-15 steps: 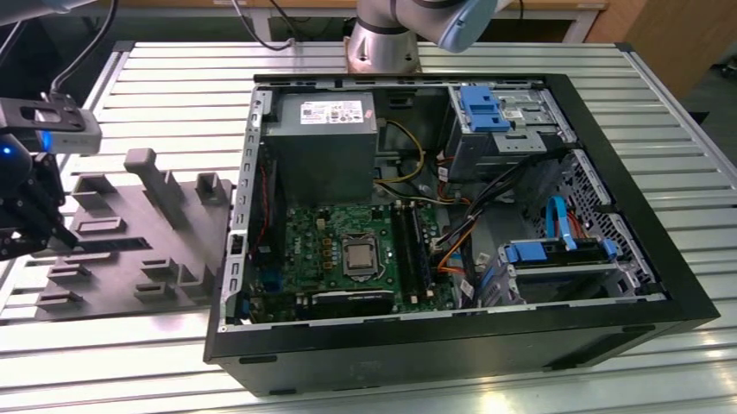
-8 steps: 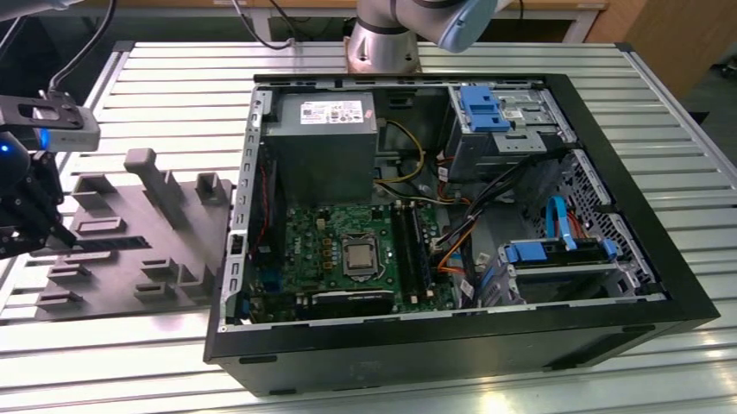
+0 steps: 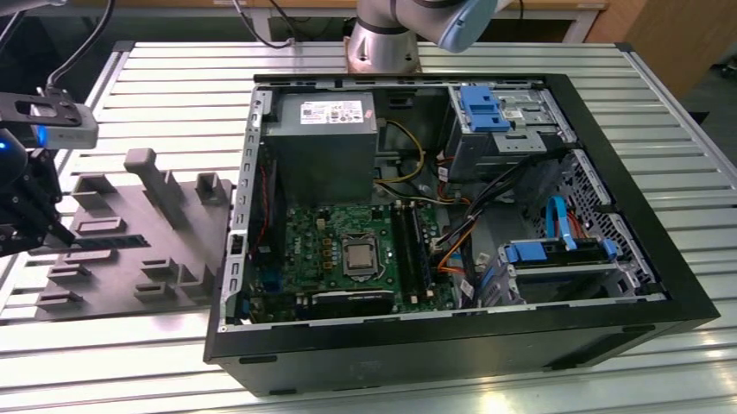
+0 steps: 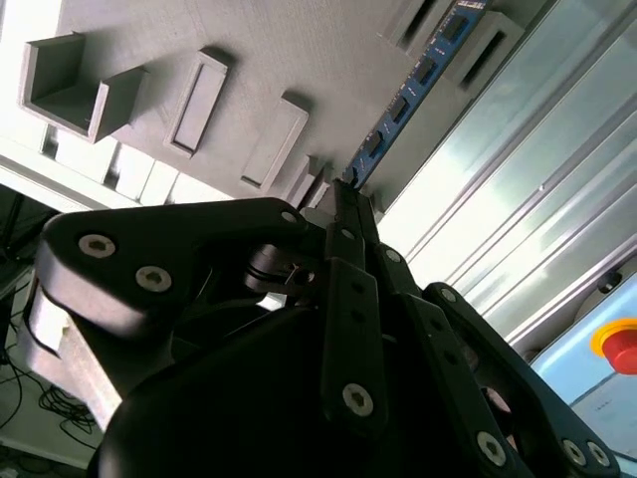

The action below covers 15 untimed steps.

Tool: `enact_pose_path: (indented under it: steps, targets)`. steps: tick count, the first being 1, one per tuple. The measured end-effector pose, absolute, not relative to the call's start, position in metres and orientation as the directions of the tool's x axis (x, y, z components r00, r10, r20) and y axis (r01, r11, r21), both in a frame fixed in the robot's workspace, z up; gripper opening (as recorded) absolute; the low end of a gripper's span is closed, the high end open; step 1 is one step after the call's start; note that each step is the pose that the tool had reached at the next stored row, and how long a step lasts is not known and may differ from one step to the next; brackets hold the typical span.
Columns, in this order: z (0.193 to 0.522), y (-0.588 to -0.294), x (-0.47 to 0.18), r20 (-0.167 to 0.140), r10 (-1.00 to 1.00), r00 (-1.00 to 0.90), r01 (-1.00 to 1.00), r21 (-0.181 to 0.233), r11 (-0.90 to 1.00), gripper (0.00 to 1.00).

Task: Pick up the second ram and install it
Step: 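Pick up the second ram and move it above second insertion slot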

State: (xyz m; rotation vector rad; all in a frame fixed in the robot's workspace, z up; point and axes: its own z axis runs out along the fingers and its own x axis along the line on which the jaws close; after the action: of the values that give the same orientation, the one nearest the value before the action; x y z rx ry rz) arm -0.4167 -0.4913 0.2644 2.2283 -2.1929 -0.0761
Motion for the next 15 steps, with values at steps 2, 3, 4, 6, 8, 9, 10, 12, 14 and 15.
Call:
enact_pose_path:
  steps: [2, 3, 4, 6, 8, 9, 10, 12, 14, 15]
  targets:
    - [0.2651, -0.4913, -0.4167, -0.025, -1.000, 0.015, -0.999, 0.044, -0.017, 0.12]
    - [0.2655, -0.4913, -0.4167, -0.025, -1.000, 0.015, -0.999, 0.044, -0.017, 0.12]
    - [0.2659, -0.4913, -0.4167, -0.025, -1.000, 0.016, -0.999, 0.044, -0.017, 0.12]
    - [0.2667, -0.4913, -0.4167, -0.025, -1.000, 0.015, -0.999, 0.044, -0.017, 0.12]
    - [0.2675, -0.4913, -0.4167, -0.025, -1.000, 0.015, -0.999, 0.044, -0.017, 0.12]
    - [0.2678, -0.4913, -0.4167, -0.025, -1.000, 0.015, -0.999, 0.044, -0.017, 0.12]
    - [0.2682, -0.4913, -0.4167, -0.025, -1.000, 0.015, -0.999, 0.044, -0.017, 0.12]
    - [0.2690, -0.4913, -0.4167, -0.025, -1.000, 0.015, -0.999, 0.044, -0.017, 0.12]
    - [0.2698, -0.4913, -0.4167, -0.025, -1.000, 0.015, -0.999, 0.044, -0.017, 0.12]
    - [0.2702, -0.4913, -0.4167, -0.025, -1.000, 0.015, -0.999, 0.044, -0.017, 0.12]
